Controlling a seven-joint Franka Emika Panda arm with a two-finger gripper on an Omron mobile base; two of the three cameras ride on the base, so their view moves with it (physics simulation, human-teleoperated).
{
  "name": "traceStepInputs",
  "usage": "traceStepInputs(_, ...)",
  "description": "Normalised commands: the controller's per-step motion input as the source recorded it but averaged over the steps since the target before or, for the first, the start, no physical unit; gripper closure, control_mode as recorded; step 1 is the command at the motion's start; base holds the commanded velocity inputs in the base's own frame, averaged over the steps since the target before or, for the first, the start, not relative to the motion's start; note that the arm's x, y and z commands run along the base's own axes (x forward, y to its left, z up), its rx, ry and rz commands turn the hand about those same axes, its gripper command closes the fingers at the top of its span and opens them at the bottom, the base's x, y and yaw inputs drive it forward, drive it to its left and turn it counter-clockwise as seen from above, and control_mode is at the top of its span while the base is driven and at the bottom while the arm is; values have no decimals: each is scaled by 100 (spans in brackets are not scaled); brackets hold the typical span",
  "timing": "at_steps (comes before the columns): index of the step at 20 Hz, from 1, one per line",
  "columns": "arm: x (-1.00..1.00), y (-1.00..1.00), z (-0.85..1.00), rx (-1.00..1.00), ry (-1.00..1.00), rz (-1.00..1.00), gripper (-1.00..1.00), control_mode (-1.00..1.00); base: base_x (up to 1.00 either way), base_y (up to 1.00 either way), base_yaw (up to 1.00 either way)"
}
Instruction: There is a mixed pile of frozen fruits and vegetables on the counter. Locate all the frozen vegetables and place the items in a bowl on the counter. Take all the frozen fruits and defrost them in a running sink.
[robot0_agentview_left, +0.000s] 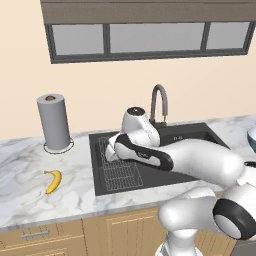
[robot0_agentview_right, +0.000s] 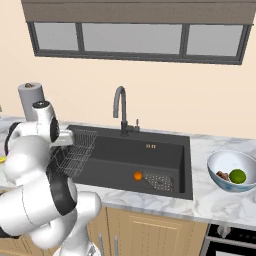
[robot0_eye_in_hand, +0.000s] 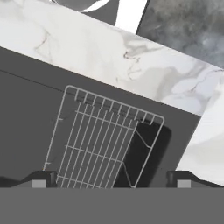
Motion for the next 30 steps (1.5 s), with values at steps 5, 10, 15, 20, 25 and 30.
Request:
traceStepInputs(5,30,95,0,-16,25,0,-100,-100,0,0,0)
traceStepInputs(10,26,83,0,-17,27,-3,-100,-100,0,0,0)
traceStepInputs(15,25,72,-4,-7,6,-15,-100,-100,0,0,0)
traceStepInputs(20,19,52,-24,0,-1,-29,-100,-100,0,0,0)
traceStepInputs(25,10,41,-31,0,0,-33,-100,-100,0,0,0)
traceStepInputs(30,1,67,-25,0,-3,-20,-100,-100,0,0,0)
